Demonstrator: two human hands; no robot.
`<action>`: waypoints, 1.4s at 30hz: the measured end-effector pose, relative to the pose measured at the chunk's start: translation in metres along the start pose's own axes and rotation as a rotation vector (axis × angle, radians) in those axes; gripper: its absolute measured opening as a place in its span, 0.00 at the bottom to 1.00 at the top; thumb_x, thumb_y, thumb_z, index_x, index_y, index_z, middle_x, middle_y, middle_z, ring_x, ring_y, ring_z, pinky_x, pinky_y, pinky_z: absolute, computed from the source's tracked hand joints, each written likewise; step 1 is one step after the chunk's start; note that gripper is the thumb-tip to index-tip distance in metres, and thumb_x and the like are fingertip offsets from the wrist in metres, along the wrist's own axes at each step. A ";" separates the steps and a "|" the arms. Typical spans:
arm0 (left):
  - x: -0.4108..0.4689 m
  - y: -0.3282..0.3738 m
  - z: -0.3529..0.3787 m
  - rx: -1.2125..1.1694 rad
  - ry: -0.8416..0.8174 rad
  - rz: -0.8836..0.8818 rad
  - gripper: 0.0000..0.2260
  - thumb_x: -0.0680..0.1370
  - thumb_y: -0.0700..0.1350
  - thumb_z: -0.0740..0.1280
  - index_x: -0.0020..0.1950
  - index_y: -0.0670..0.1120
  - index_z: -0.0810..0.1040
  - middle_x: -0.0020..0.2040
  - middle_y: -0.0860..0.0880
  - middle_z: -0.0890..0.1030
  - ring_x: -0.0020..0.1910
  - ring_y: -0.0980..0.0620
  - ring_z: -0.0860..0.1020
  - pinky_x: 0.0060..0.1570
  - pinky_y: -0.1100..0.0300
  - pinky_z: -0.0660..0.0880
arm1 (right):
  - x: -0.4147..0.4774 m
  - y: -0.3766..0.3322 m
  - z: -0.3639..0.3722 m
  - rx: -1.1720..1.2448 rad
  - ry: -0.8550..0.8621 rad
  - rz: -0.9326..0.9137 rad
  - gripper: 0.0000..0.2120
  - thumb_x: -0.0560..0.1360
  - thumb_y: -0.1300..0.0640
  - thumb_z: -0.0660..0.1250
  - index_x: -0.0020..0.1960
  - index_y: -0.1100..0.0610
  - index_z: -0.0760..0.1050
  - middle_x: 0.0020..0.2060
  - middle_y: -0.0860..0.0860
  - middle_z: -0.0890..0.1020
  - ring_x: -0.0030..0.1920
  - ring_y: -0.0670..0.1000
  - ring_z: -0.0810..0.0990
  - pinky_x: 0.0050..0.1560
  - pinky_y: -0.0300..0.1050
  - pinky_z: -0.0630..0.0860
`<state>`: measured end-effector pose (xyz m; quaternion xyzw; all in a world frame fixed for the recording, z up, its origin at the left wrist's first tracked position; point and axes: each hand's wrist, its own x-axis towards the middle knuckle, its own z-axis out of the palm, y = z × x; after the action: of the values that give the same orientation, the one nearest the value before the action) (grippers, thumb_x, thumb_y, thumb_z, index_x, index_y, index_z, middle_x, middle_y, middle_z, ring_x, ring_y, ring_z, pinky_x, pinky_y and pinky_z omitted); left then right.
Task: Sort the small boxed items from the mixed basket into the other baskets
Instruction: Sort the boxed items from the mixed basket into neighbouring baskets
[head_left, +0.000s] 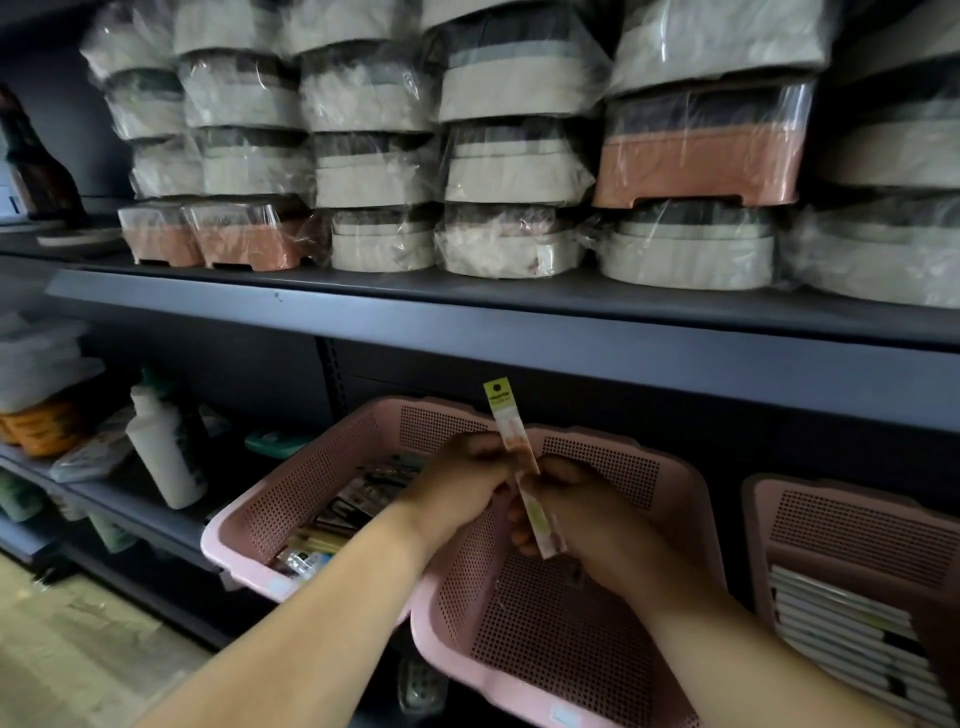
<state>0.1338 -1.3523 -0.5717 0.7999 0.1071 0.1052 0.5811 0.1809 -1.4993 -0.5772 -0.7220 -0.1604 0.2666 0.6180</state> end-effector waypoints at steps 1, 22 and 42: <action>0.003 0.000 -0.001 -0.021 0.071 0.001 0.07 0.82 0.42 0.69 0.52 0.43 0.87 0.46 0.43 0.88 0.46 0.48 0.86 0.47 0.58 0.79 | 0.000 0.001 -0.002 -0.065 0.011 -0.013 0.08 0.82 0.54 0.64 0.53 0.55 0.80 0.41 0.55 0.85 0.40 0.54 0.85 0.43 0.51 0.83; 0.036 -0.039 -0.027 1.010 0.085 0.161 0.14 0.81 0.53 0.66 0.66 0.57 0.81 0.63 0.56 0.82 0.60 0.51 0.80 0.59 0.56 0.77 | -0.009 0.011 -0.080 -0.366 0.162 -0.044 0.06 0.81 0.52 0.66 0.48 0.51 0.80 0.45 0.50 0.85 0.43 0.50 0.85 0.40 0.38 0.77; -0.027 0.106 0.309 0.829 -0.208 0.766 0.22 0.80 0.59 0.67 0.74 0.58 0.73 0.71 0.57 0.76 0.69 0.50 0.75 0.65 0.58 0.72 | -0.209 0.047 -0.316 -1.052 0.640 0.015 0.07 0.77 0.51 0.64 0.50 0.53 0.77 0.49 0.53 0.83 0.52 0.56 0.81 0.47 0.47 0.74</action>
<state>0.2038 -1.6724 -0.5657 0.9488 -0.2158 0.1782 0.1467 0.1920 -1.8800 -0.5549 -0.9755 -0.0717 -0.0738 0.1943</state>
